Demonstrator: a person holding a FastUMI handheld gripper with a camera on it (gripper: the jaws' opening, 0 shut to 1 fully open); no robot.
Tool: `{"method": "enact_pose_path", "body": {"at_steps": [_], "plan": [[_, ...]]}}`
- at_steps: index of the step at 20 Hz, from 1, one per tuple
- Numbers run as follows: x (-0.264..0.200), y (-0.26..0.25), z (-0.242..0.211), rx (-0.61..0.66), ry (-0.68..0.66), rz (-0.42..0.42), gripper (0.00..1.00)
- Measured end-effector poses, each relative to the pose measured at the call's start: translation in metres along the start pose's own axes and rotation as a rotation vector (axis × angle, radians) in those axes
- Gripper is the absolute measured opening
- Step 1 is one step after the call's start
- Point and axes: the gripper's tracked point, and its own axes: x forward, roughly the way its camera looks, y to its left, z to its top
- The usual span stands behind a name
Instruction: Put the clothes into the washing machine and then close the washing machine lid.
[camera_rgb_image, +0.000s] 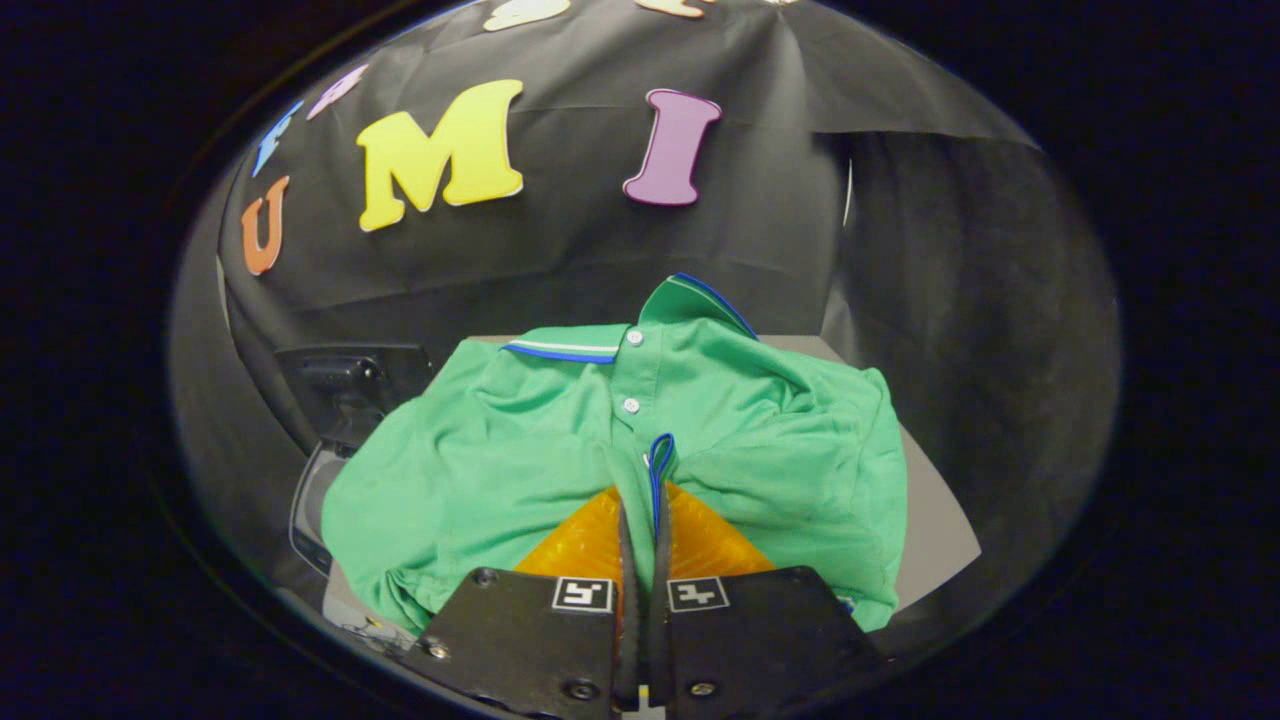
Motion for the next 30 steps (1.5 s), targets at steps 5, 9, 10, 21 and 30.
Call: {"method": "enact_pose_path", "body": {"at_steps": [5, 9, 10, 21, 30], "plan": [[-0.001, -0.001, -0.002, 0.105, 0.026, 0.0, 0.06], [-0.018, 0.006, 0.012, 0.097, -0.002, -0.024, 0.06], [-0.027, 0.01, 0.027, 0.099, -0.056, -0.02, 0.06], [-0.107, 0.156, 0.115, 0.046, -0.219, 0.273, 0.06], [-0.115, 0.307, 0.109, -0.099, -0.18, 0.495, 0.06]]}}
